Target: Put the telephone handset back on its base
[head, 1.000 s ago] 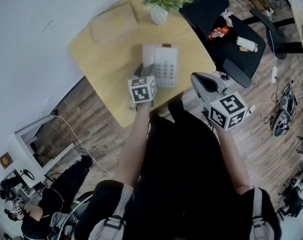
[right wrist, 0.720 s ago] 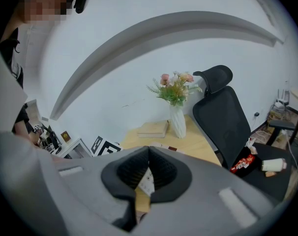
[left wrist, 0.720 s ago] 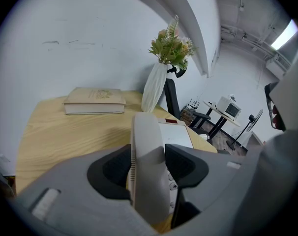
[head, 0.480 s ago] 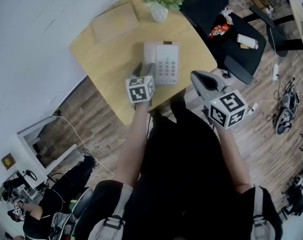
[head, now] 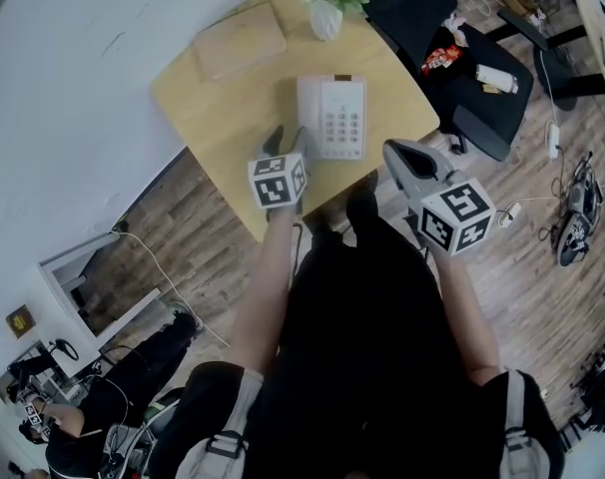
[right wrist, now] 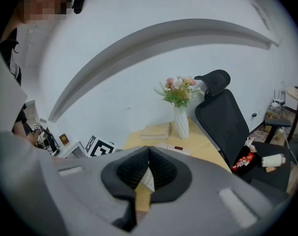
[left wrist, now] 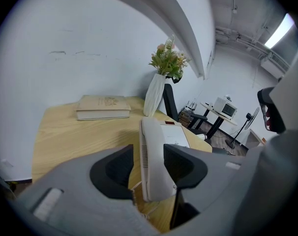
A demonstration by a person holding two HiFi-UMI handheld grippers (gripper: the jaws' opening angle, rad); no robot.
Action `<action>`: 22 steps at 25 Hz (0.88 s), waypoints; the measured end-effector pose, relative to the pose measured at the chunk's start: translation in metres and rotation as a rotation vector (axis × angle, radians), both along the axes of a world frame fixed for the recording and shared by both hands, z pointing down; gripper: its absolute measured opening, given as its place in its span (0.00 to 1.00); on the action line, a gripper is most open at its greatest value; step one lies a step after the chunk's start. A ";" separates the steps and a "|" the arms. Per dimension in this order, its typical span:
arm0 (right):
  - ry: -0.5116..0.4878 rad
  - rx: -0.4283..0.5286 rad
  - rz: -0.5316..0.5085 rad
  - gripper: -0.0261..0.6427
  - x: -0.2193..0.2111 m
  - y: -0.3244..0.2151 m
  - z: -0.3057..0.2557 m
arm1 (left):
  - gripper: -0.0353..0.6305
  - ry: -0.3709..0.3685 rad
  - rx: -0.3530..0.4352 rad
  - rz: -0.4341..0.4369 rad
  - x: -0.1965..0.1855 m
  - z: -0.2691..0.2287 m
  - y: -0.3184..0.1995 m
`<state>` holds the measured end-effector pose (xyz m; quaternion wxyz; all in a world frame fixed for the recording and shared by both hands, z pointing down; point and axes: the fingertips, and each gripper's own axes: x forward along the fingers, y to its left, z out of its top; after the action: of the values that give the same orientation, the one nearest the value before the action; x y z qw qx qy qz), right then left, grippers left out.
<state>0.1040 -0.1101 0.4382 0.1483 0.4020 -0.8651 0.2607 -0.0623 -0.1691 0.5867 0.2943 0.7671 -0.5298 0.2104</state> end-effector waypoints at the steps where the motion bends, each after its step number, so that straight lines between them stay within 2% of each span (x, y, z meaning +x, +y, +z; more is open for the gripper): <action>1: -0.001 0.003 0.002 0.04 -0.003 0.003 -0.001 | 0.35 0.001 0.007 0.001 -0.003 -0.004 0.003; 22: -0.040 0.081 0.010 0.04 -0.068 0.067 -0.020 | 0.21 0.019 0.186 0.024 -0.070 -0.084 0.073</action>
<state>0.0361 -0.0428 0.4182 0.1133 0.4068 -0.8756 0.2345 -0.1319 -0.0959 0.5027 0.2241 0.7992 -0.5352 0.1566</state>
